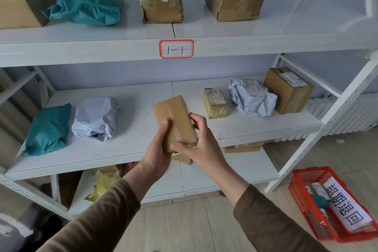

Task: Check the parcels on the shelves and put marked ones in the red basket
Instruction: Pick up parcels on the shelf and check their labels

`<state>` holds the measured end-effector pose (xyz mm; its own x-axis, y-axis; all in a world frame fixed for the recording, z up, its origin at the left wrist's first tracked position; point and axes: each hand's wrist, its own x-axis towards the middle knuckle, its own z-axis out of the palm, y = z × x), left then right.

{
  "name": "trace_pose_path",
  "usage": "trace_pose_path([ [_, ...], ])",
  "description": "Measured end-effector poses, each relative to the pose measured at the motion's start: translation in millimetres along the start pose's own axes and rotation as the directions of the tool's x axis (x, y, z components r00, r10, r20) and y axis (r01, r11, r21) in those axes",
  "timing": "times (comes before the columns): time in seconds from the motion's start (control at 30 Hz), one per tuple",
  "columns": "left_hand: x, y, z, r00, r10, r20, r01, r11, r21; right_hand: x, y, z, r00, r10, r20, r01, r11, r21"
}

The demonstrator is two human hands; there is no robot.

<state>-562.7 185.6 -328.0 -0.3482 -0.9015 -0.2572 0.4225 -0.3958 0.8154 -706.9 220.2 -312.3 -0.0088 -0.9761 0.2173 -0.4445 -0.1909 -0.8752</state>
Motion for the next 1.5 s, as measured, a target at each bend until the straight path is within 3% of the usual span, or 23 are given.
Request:
trace_pose_path([
  [0.1, 6, 3, -13, 1.0, 0.0, 0.013, 0.003, 0.98, -0.198, -3, -3, 6, 0.972, -0.236, -0.008, 0.233, 0.964, -0.131],
  [0.2, 7, 4, -24, 1.0, -0.018, -0.024, 0.009, 0.947, -0.321, -2, -3, 5, 0.951, -0.301, -0.069, 0.302, 0.953, 0.012],
  [0.27, 9, 3, -28, 0.999, -0.011, -0.033, 0.0, 0.944, -0.33, 1, -1, 6, 0.97, -0.214, -0.112, 0.23, 0.962, 0.146],
  [0.33, 12, 3, -33, 0.999, -0.016, -0.045, 0.0, 0.943, -0.332, 3, 1, 8, 0.997, -0.04, -0.071, 0.059, 0.957, 0.284],
  [0.43, 18, 5, -38, 0.999, -0.006, -0.033, -0.006, 0.94, -0.341, 10, 5, 11, 0.98, 0.164, 0.111, -0.196, 0.882, 0.429],
  [0.5, 21, 7, -41, 0.999, 0.007, -0.036, -0.018, 0.946, -0.325, 14, 9, 14, 0.948, 0.198, 0.248, -0.301, 0.811, 0.503],
  [0.67, 28, 15, -46, 0.993, -0.006, -0.12, -0.003, 0.998, -0.071, 27, 22, 18, 0.925, 0.197, 0.325, -0.361, 0.723, 0.589],
  [0.83, 43, 37, -72, 0.983, 0.081, -0.165, -0.082, 0.997, -0.001, 60, 35, -15, 0.922, 0.239, 0.305, -0.365, 0.8, 0.476],
  [0.9, 49, 50, -78, 0.996, 0.068, -0.053, -0.057, 0.981, 0.183, 73, 35, -33, 0.903, 0.223, 0.367, -0.357, 0.864, 0.354],
  [1.0, 52, 64, -66, 0.971, -0.127, 0.203, -0.004, 0.838, 0.545, 86, 35, -48, 0.869, 0.216, 0.445, -0.353, 0.901, 0.253],
  [1.1, 64, 63, -40, 0.916, -0.283, 0.286, 0.015, 0.734, 0.679, 94, 37, -55, 0.9, 0.279, 0.335, -0.378, 0.882, 0.283],
  [1.2, 78, 44, -23, 0.934, -0.236, 0.269, 0.028, 0.796, 0.605, 91, 47, -67, 0.933, 0.355, 0.067, -0.352, 0.852, 0.388],
  [1.27, 85, 26, -11, 0.949, -0.177, 0.261, 0.027, 0.87, 0.493, 77, 57, -74, 0.895, 0.443, -0.054, -0.355, 0.779, 0.517],
  [1.5, 98, -38, 59, 0.95, -0.18, 0.253, 0.104, 0.952, 0.288, 5, 98, -84, 0.822, 0.568, -0.041, -0.399, 0.625, 0.671],
])
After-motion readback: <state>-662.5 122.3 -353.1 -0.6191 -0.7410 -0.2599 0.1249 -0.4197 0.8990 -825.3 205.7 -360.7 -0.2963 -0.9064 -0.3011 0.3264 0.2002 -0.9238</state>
